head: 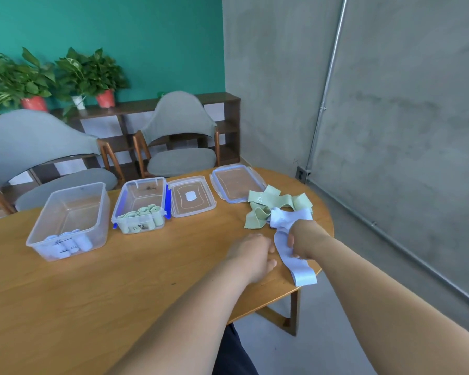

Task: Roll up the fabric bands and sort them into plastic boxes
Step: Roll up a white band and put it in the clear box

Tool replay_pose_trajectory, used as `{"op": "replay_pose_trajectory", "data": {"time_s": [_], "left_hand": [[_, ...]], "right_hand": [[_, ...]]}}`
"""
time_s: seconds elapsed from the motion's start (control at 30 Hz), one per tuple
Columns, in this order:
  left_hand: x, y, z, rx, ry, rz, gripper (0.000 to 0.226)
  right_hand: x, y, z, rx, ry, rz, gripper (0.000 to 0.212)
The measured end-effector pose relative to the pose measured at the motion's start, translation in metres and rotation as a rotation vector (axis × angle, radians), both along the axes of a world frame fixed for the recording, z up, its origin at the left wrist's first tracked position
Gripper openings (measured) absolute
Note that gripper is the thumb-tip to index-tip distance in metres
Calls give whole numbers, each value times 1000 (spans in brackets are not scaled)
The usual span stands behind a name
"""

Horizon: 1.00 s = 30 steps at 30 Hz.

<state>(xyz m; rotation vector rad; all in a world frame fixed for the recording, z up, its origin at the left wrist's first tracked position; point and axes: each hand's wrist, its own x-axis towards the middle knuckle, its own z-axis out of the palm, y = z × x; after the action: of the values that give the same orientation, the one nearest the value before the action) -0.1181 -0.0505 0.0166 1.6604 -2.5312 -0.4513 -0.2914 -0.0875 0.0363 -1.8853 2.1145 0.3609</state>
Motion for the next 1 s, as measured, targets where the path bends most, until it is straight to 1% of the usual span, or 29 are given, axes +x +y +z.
{"op": "replay_pose_trajectory", "data": {"time_s": [0.03, 0.07, 0.1, 0.13, 0.2, 0.23, 0.27, 0.33, 0.4, 0.43, 0.5, 0.53, 0.57, 0.6, 0.67, 0.7, 0.77, 0.83, 0.9, 0.93, 0.97, 1.0], "left_hand": [[0, 0, -2, 33, 32, 17, 36], [1, 1, -4, 69, 68, 34, 36], [1, 2, -6, 104, 100, 51, 36], [1, 2, -8, 132, 126, 65, 35], [1, 2, -14, 173, 161, 91, 36], [0, 3, -16, 187, 177, 99, 36], [0, 3, -17, 200, 200, 102, 37], [-3, 6, -18, 221, 255, 87, 38], [-5, 12, -17, 215, 303, 57, 35], [-5, 15, -18, 209, 331, 55, 33], [-2, 20, -23, 196, 392, 74, 26], [0, 23, -25, 182, 414, 80, 22], [2, 25, -28, 164, 424, 86, 17], [4, 27, -30, 144, 434, 94, 14], [8, 28, -32, 126, 486, 126, 11], [10, 28, -31, 130, 524, 151, 10], [14, 27, -25, 183, 643, 219, 10], [19, 29, -13, 305, 840, 300, 8], [26, 30, 0, 384, 989, 371, 3], [29, 30, 8, 403, 1044, 407, 6], [34, 29, 14, 420, 1096, 443, 9], [39, 27, 21, 436, 1145, 478, 11]], "right_hand": [[-2, 1, 0, -1, -9, 5, 31], [-1, 1, 1, 49, 21, 38, 29], [-1, 2, 0, 104, 41, 28, 30], [0, 4, 1, 123, 44, -29, 30], [0, 6, 0, 91, -2, -104, 18], [0, 6, -1, 58, -5, -104, 12], [3, 9, -1, 69, -34, -131, 12], [5, 13, -7, 111, -81, -168, 19], [7, 17, -10, 148, -147, -149, 31], [6, 18, -12, 143, -168, -137, 38], [-1, 19, -13, 111, -237, -149, 44], [-5, 23, -14, 88, -309, -156, 46], [-8, 26, -12, 86, -339, -134, 45], [-11, 32, -11, 80, -432, -155, 39], [-17, 43, -11, 53, -707, -252, 13], [-18, 48, -9, 26, -823, -262, 10], [-18, 57, -7, -5, -964, -224, 14], [-13, 61, -6, 5, -1047, -197, 15], [-7, 62, -3, 21, -1171, -204, 37], [-4, 61, -2, 25, -1231, -210, 46], [-1, 62, 1, 25, -1284, -190, 48], [4, 62, 4, 15, -1314, -142, 44]]}}
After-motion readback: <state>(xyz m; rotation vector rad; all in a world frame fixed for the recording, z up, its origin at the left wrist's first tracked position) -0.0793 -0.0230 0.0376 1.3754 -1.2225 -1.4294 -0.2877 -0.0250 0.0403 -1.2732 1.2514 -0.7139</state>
